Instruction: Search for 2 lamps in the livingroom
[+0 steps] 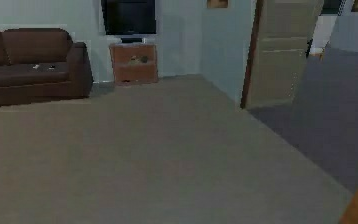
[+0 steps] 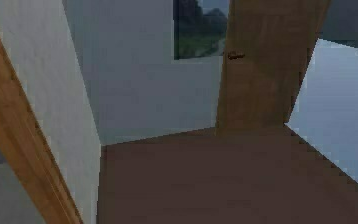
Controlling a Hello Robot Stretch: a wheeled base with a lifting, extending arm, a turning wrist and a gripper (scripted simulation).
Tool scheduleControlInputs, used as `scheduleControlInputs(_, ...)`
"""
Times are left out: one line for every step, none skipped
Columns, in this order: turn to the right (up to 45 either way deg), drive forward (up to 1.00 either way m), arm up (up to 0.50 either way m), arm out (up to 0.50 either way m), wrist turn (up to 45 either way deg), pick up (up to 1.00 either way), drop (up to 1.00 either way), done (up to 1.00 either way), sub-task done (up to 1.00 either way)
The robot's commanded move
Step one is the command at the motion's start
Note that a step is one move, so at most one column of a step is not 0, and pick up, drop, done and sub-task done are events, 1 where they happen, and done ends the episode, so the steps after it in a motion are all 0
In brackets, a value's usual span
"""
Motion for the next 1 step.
scheduleControlInputs(0.0, 0.45, 0.00, 0.00, 0.0, 0.00, 0.00, 0.00, 0.00)
